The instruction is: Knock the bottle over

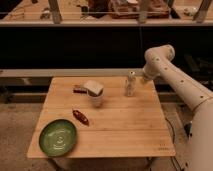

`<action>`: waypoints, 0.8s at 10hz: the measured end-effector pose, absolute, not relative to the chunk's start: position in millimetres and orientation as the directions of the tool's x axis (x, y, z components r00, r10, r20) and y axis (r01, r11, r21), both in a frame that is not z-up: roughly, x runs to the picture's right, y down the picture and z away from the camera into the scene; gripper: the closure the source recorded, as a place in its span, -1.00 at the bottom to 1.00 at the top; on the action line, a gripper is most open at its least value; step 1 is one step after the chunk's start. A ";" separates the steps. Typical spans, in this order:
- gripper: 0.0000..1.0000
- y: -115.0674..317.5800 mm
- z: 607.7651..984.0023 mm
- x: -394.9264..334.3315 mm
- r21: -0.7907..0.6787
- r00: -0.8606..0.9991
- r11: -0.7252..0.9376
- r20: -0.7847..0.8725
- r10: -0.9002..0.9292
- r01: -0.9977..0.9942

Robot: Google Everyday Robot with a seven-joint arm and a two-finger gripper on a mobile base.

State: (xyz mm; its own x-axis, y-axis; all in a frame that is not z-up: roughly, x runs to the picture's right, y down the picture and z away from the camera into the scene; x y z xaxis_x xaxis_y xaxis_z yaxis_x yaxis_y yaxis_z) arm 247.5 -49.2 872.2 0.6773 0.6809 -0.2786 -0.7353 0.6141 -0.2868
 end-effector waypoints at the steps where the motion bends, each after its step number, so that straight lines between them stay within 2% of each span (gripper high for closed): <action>1: 0.86 -53.4 875.4 239.6 -0.285 0.683 0.621 -0.271 0.678 -0.730; 5: 0.86 -41.9 865.9 215.4 -0.186 0.684 0.660 -0.255 0.683 -0.728; 8: 0.86 -34.6 863.4 200.4 -0.167 0.695 0.676 -0.235 0.680 -0.718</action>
